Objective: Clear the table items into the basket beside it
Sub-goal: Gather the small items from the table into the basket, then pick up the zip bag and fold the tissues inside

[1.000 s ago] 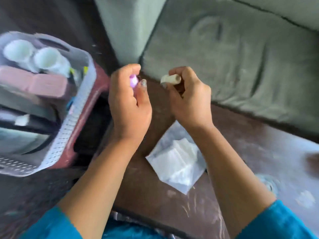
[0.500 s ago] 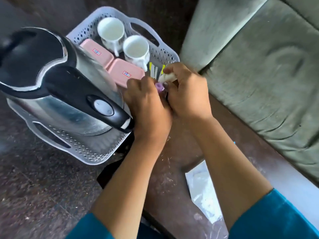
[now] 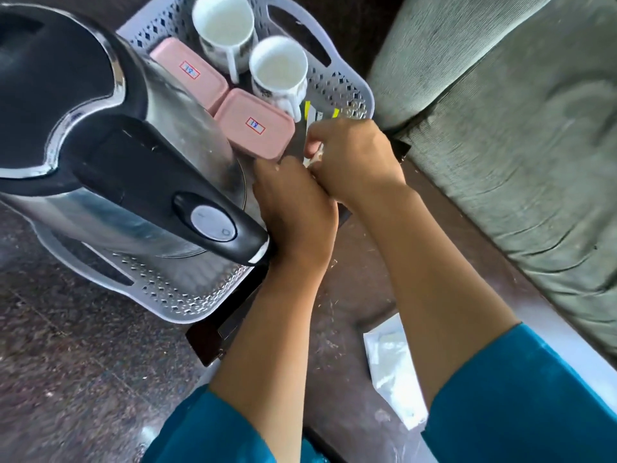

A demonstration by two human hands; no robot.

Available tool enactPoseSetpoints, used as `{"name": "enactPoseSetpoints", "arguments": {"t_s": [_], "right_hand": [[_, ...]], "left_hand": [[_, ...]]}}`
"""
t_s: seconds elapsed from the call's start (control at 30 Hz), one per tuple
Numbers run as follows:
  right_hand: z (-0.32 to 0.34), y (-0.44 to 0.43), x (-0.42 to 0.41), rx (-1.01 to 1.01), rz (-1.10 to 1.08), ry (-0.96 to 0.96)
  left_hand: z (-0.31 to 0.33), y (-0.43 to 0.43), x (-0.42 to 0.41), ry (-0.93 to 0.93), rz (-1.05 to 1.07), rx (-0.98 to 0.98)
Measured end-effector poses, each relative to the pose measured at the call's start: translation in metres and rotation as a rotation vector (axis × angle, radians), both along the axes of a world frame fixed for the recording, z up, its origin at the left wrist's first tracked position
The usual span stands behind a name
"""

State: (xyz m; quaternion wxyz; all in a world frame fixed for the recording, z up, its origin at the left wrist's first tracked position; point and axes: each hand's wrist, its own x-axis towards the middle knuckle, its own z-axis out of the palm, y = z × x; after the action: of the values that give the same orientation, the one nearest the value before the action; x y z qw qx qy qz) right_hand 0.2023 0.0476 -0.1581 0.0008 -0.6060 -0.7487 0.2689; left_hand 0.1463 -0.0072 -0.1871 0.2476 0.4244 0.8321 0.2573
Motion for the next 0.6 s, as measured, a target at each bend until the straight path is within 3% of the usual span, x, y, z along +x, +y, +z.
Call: {"name": "enactPoseSetpoints", "arguments": {"t_s": [0.07, 0.2, 0.37, 0.5, 0.6], "right_hand": [[0.000, 0.004, -0.002, 0.017, 0.029, -0.076], [0.000, 0.009, -0.004, 0.020, 0.095, -0.188], [0.007, -0.003, 0.015, 0.003, 0.090, -0.024], [0.014, -0.028, 0.061, 0.260, -0.137, 0.173], [0.010, -0.057, 0.115, 0.353, -0.362, 0.210]], "left_hand": [[-0.005, 0.002, -0.001, 0.058, -0.089, -0.116], [-0.006, 0.002, -0.001, 0.095, -0.114, -0.112], [0.009, -0.010, 0.008, 0.294, -0.136, 0.018], [0.027, -0.021, 0.042, 0.231, -0.241, 0.265], [0.030, -0.037, 0.085, 0.095, -0.435, 0.319]]}}
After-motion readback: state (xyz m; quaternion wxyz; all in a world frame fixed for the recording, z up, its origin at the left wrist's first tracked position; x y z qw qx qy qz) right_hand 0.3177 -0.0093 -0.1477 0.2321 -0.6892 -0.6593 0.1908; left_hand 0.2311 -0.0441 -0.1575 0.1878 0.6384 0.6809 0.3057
